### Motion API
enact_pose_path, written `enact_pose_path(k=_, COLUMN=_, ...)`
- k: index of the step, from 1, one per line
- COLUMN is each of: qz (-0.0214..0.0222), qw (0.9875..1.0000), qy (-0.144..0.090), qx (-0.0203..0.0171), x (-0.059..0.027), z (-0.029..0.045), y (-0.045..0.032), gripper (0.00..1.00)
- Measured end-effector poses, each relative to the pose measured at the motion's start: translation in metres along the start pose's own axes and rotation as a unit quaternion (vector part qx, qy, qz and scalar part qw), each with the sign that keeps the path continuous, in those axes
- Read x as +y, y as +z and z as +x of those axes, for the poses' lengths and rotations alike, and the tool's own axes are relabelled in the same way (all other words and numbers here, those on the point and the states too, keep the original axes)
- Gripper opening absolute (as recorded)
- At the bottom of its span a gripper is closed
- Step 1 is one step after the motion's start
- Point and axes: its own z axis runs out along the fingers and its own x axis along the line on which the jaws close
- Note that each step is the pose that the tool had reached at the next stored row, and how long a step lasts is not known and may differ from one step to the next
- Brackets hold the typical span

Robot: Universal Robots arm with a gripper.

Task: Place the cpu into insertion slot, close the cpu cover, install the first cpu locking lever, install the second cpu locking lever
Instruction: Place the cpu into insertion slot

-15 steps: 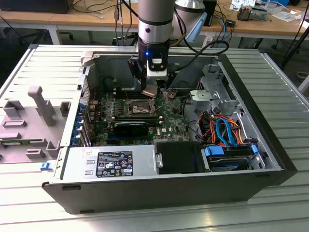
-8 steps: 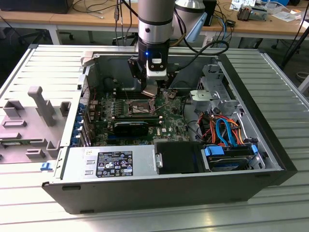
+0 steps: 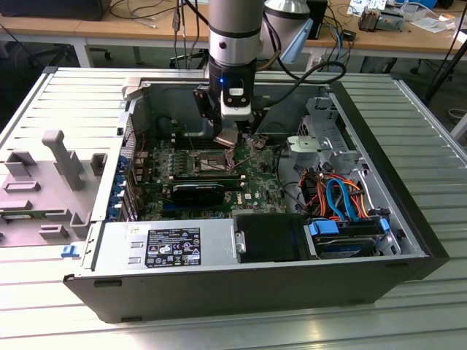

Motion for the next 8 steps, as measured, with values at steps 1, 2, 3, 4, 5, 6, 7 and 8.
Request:
enact_pose_path(k=1, qz=0.0010, qw=1.0000, qy=0.004, qx=-0.0007, x=0.0000, z=0.0000, y=0.0000, gripper=0.54)
enact_pose_path(k=2, qz=0.0015, qw=1.0000, qy=0.005, qx=-0.0010, x=0.0000, z=0.0000, y=0.0000, gripper=0.54)
enact_pose_path(k=3, qz=0.0016, qw=1.0000, qy=0.006, qx=-0.0011, x=0.0000, z=0.0000, y=0.0000, gripper=0.54)
enact_pose_path(k=4, qz=0.0017, qw=1.0000, qy=0.006, qx=-0.0012, x=0.0000, z=0.0000, y=0.0000, gripper=0.54)
enact_pose_path(k=5, qz=0.0019, qw=1.0000, qy=0.007, qx=-0.0013, x=0.0000, z=0.0000, y=0.0000, gripper=0.54)
enact_pose_path(k=6, qz=0.0020, qw=1.0000, qy=0.007, qx=-0.0014, x=0.0000, z=0.0000, y=0.0000, gripper=0.54)
enact_pose_path(k=7, qz=0.0021, qw=1.0000, qy=0.008, qx=-0.0015, x=0.0000, z=0.0000, y=0.0000, gripper=0.54)
enact_pose_path(k=8, qz=0.0023, qw=1.0000, qy=0.008, qx=-0.0016, x=0.0000, z=0.0000, y=0.0000, gripper=0.54)
